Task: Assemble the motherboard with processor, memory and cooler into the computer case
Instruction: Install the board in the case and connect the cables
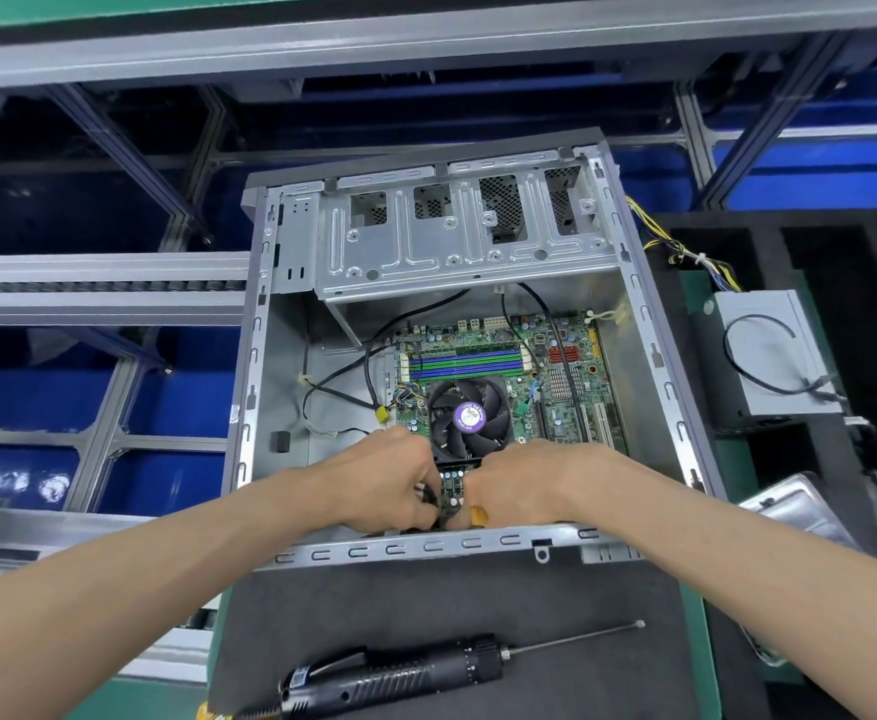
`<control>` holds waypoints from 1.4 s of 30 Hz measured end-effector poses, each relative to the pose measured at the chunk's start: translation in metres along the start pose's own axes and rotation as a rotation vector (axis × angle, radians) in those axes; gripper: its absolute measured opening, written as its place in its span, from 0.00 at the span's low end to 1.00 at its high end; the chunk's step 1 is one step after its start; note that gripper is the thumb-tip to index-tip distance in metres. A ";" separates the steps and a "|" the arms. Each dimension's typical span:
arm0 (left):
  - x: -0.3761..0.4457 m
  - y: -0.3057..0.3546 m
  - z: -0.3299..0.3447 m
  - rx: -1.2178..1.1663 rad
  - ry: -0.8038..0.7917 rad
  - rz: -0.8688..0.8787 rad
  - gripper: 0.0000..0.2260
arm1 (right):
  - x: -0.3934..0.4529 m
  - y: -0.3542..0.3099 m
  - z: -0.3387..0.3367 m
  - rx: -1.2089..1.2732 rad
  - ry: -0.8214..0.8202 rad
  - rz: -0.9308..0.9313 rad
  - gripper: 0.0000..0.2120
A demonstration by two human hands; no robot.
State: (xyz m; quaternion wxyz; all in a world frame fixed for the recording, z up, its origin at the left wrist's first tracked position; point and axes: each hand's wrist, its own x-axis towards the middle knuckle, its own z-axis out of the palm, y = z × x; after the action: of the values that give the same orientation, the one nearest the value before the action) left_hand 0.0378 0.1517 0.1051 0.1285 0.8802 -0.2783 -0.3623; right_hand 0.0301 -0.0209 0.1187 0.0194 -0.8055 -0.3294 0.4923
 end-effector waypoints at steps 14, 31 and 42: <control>0.005 0.006 0.005 -0.107 0.031 -0.181 0.09 | -0.004 0.001 0.000 0.004 0.063 0.024 0.15; 0.002 0.005 0.007 -0.256 0.021 -0.323 0.07 | -0.004 0.002 0.001 0.025 0.063 0.005 0.14; 0.010 0.004 0.011 -0.199 0.048 -0.387 0.10 | -0.001 0.001 0.001 0.015 0.051 0.011 0.07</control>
State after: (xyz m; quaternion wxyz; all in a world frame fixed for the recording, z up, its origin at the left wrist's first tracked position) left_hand 0.0344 0.1419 0.0932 0.1494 0.9085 -0.0637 -0.3851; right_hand 0.0293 -0.0231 0.1186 0.0310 -0.8195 -0.3208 0.4739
